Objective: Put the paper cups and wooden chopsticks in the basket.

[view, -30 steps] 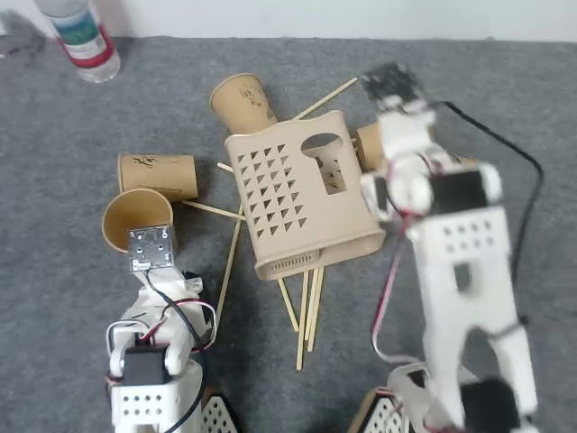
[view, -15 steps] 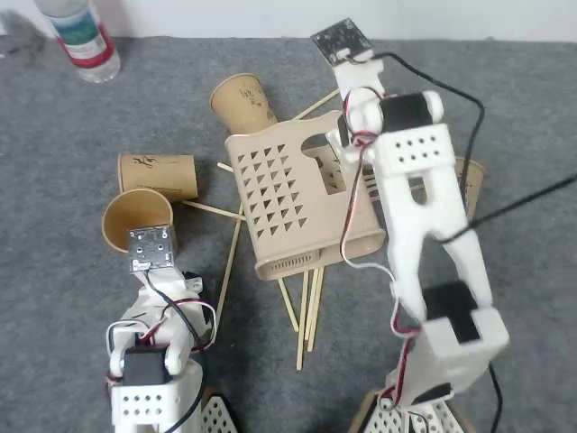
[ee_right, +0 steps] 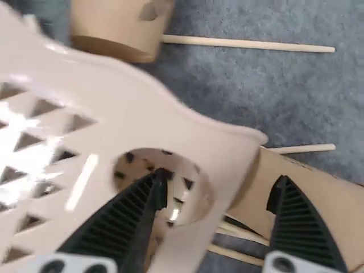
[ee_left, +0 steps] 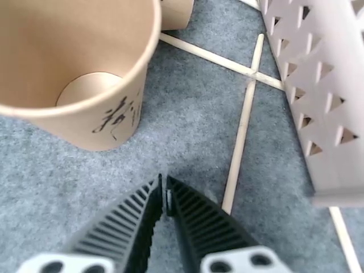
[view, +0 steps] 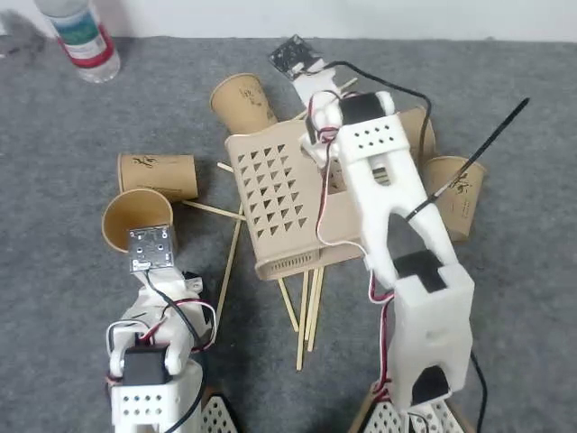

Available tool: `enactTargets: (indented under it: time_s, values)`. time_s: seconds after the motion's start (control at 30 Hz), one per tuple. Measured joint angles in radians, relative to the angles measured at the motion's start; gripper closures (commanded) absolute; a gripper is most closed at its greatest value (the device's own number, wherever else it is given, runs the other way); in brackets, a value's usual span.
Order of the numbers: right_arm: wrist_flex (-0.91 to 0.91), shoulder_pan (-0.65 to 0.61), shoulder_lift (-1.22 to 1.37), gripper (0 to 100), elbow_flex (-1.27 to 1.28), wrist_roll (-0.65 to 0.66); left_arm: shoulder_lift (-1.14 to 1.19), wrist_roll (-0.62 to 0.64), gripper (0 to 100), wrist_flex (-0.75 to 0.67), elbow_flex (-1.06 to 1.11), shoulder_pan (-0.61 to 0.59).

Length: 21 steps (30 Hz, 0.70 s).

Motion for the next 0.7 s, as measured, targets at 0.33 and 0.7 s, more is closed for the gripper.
enactTargets:
  time_s: [0.33,0.7]
  values:
    - [-0.100,0.020,0.066,70.3,0.000,0.000,0.000,0.000,99,0.000,0.000,-0.003]
    - [-0.124,0.021,0.144,95.4,-0.048,0.000,0.000,0.000,99,0.000,0.000,-0.003]
